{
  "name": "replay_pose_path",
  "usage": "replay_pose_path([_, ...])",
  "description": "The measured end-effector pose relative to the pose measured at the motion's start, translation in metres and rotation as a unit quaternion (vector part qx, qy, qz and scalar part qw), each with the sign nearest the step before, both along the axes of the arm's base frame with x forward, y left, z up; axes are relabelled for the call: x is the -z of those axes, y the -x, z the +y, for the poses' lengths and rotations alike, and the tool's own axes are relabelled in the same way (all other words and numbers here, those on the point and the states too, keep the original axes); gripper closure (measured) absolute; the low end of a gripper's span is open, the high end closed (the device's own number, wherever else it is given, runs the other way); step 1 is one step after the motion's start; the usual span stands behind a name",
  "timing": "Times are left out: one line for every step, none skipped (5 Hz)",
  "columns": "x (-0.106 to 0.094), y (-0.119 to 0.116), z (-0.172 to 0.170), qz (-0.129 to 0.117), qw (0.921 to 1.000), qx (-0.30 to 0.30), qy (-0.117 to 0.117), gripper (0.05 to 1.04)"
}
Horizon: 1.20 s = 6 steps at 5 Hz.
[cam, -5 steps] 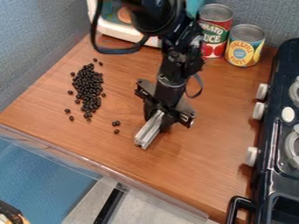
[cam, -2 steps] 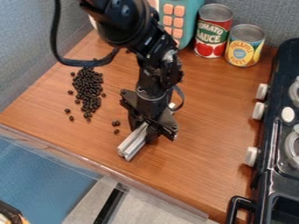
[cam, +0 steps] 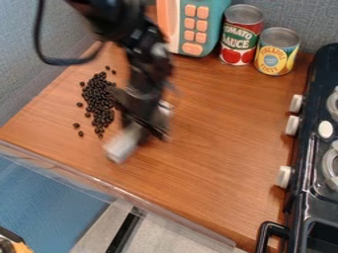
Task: Sweep into pile
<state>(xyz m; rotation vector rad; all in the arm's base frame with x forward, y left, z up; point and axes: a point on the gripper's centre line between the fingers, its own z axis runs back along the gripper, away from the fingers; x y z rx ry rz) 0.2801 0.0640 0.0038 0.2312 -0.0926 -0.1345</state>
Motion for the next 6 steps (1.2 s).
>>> replay_pose_path([0.0,-0.004,0.017,0.001,1.0,0.001,-0.005,0.689])
replay_pose_path([-0.001,-0.006,0.022,-0.002,0.9999,0.008,-0.008,0.689])
replay_pose_path([-0.001,-0.009,0.03,-0.003,0.9998,0.013,-0.014,0.689])
replay_pose_path([0.0,-0.012,0.043,-0.002,0.9997,0.011,-0.019,0.689])
replay_pose_path([0.0,-0.017,0.058,-0.006,0.9997,-0.001,-0.025,0.689])
replay_pose_path([0.0,-0.02,0.067,-0.004,0.9995,-0.009,-0.03,0.689])
